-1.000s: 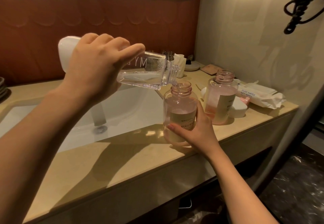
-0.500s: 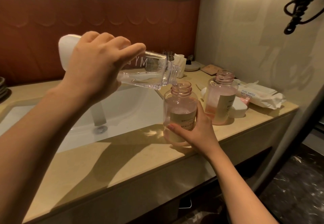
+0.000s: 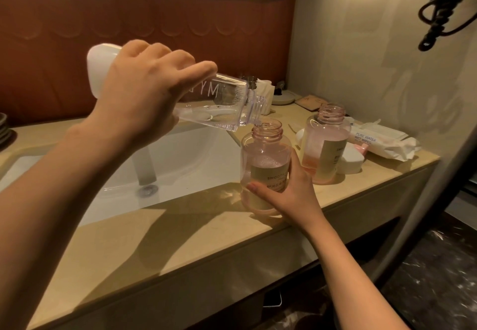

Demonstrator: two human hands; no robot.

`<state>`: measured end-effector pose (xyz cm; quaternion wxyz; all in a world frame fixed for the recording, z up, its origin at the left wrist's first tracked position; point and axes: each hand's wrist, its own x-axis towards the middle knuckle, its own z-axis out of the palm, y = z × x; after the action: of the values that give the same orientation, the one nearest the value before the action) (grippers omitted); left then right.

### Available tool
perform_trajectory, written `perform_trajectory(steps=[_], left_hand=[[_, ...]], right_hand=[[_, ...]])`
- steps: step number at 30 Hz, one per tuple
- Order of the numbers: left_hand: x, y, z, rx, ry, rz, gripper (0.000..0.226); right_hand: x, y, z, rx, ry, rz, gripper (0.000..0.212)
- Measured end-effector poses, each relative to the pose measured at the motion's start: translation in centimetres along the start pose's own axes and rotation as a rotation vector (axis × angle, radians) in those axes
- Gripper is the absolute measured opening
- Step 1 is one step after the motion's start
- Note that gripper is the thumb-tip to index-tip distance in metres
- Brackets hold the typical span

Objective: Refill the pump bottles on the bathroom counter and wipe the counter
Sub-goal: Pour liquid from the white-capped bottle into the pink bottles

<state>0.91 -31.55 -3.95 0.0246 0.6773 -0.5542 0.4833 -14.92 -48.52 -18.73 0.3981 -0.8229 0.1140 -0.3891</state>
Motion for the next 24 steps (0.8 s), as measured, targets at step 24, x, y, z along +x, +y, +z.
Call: perform_trajectory(steps=[24], left_hand=[[0.46,-0.10,-0.46,-0.008,-0.003,0.028,0.070]], right_hand=[[-0.03,-0.02,0.01,-0.015,0.007,0.020,0.095]])
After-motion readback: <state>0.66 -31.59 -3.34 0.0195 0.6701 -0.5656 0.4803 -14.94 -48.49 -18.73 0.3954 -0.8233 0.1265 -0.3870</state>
